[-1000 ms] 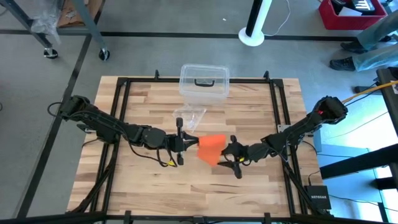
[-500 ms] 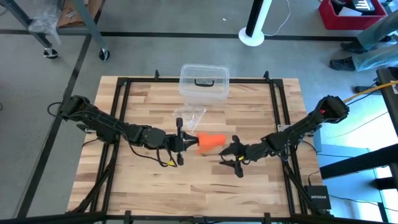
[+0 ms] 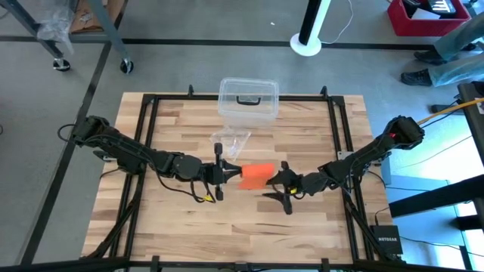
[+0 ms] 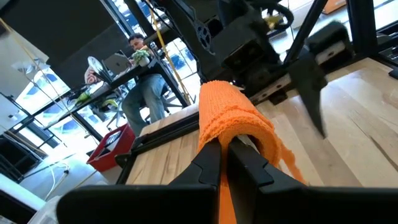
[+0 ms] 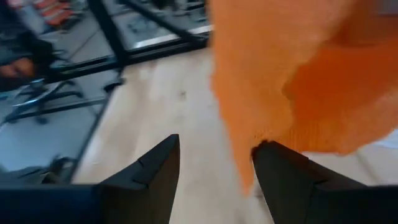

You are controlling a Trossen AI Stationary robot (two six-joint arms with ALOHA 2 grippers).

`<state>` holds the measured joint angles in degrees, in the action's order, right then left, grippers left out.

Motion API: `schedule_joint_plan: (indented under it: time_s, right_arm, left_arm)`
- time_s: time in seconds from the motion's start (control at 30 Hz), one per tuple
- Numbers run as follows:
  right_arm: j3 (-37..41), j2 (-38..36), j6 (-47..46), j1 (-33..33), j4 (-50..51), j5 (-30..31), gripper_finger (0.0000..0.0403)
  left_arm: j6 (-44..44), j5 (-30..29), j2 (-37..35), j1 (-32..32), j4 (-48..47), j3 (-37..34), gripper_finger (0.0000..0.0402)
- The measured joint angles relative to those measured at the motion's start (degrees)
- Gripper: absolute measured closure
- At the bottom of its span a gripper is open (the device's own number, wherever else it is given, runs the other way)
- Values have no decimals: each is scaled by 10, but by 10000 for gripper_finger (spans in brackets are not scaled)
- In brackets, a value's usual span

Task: Roll bandage
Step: Roll the orange bandage

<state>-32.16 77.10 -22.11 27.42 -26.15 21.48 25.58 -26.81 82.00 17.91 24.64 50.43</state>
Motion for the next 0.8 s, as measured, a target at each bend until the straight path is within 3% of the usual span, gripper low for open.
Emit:
schedule_joint_plan:
  time_s: [0.13,0.43,0.6,0.8]
  right_arm:
    - [0,1,-3,0,-2,7,201]
    - [-1,73,49,0,-117,28,201]
    - [0,100,60,0,-147,73,205]
    - [-1,102,77,21,-177,75,290]
  left_arm:
    - [0,0,0,0,0,0,396]
    - [0,0,0,0,3,0,396]
    - [-1,0,0,0,2,0,396]
    - [-1,0,0,0,-1,0,396]
